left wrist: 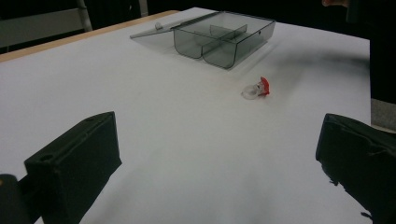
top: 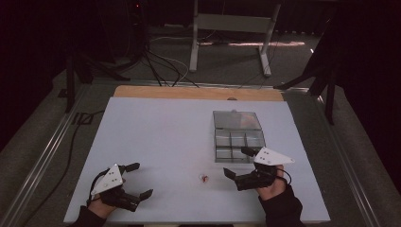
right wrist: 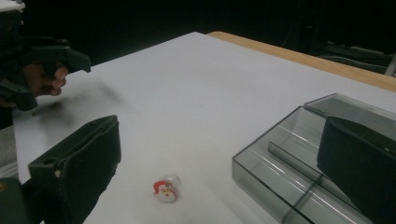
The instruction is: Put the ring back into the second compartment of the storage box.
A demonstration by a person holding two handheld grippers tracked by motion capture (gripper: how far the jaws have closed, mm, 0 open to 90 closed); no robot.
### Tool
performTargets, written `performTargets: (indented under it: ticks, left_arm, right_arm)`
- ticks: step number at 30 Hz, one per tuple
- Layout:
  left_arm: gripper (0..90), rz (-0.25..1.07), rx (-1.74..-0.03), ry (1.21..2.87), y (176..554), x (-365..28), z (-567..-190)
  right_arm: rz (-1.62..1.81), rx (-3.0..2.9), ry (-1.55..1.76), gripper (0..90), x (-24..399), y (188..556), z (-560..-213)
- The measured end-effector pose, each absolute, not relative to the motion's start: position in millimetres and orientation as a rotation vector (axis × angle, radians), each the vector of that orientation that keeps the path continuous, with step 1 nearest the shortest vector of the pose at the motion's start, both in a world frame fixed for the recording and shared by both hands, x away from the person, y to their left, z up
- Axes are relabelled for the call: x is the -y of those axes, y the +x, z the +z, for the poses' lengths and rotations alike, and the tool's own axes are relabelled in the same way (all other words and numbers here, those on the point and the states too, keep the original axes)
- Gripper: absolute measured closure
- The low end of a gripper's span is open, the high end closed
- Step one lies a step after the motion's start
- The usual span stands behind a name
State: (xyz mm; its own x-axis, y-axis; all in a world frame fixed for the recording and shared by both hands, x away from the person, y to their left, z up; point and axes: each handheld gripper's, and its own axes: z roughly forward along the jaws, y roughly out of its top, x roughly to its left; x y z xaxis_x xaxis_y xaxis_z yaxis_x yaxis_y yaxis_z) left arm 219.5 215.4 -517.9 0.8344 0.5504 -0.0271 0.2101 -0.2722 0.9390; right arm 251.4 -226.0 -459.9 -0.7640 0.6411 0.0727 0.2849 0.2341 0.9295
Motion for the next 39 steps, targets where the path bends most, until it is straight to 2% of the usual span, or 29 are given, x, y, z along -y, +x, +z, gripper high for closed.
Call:
performTargets:
  ticks: [29, 39]
  left_arm:
    - [0.2, 0.35, -0.585, 1.826, 220, -216, -518]
    - [0.2, 0.37, -0.585, 1.873, 220, -214, -519]
  right_arm:
    - [1.457, -2.351, 0.724, 0.0, 177, 250, -485]
    - [1.432, -2.401, 0.69, 0.0, 170, 251, -498]
